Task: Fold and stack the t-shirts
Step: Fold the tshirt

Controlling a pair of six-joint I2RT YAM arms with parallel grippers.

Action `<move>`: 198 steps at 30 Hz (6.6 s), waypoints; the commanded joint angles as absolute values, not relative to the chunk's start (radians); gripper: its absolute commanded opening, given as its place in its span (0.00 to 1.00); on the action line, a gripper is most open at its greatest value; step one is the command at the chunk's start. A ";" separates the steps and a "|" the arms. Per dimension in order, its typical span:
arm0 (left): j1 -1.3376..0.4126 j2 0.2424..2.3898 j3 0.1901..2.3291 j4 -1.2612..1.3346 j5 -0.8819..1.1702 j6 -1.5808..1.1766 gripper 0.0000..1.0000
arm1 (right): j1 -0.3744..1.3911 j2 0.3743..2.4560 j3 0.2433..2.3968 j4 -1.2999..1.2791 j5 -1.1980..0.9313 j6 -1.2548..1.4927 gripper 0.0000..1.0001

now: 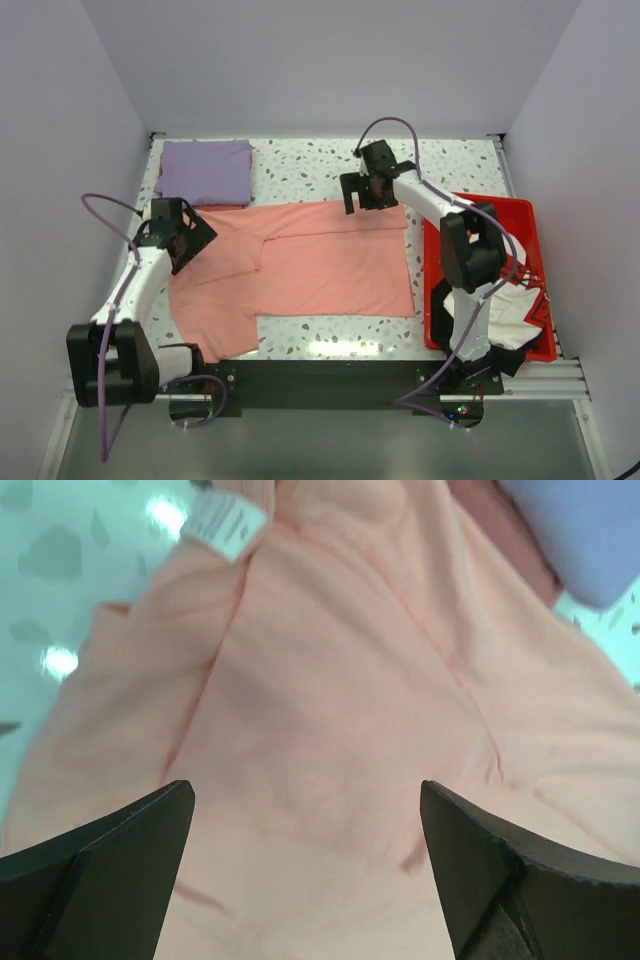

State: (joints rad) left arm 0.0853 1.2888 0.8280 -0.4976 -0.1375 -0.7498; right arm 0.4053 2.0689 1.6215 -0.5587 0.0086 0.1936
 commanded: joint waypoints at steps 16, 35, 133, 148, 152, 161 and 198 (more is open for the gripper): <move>-0.664 0.933 0.569 -1.048 -0.144 -1.350 0.86 | 0.403 1.856 1.491 -0.558 -0.015 0.222 0.99; -0.879 1.098 0.598 -1.071 -0.278 -1.605 0.53 | 0.402 1.867 1.471 -0.575 -0.032 0.209 0.99; -0.766 1.045 0.658 -1.078 -0.442 -1.525 0.00 | 0.672 1.546 0.857 -0.776 0.100 0.374 0.04; -0.673 1.118 0.807 -1.035 -0.554 -1.310 0.05 | 0.654 1.537 1.018 -0.836 0.189 0.321 0.00; -0.649 1.169 0.862 -1.005 -0.572 -1.235 0.07 | 0.627 1.542 1.071 -0.845 0.199 0.310 0.00; -0.548 1.226 0.913 -0.885 -0.584 -1.080 0.05 | 0.571 1.594 1.178 -0.836 0.203 0.282 0.00; -0.330 1.558 1.091 -0.542 -0.488 -0.773 0.00 | 0.454 1.913 1.483 -0.871 0.232 0.244 0.03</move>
State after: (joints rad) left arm -0.3485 1.5398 1.0485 -0.6075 -0.4984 -0.7944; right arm 0.4637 1.8969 1.4311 -0.8566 0.1944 0.2562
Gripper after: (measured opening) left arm 0.063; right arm 0.027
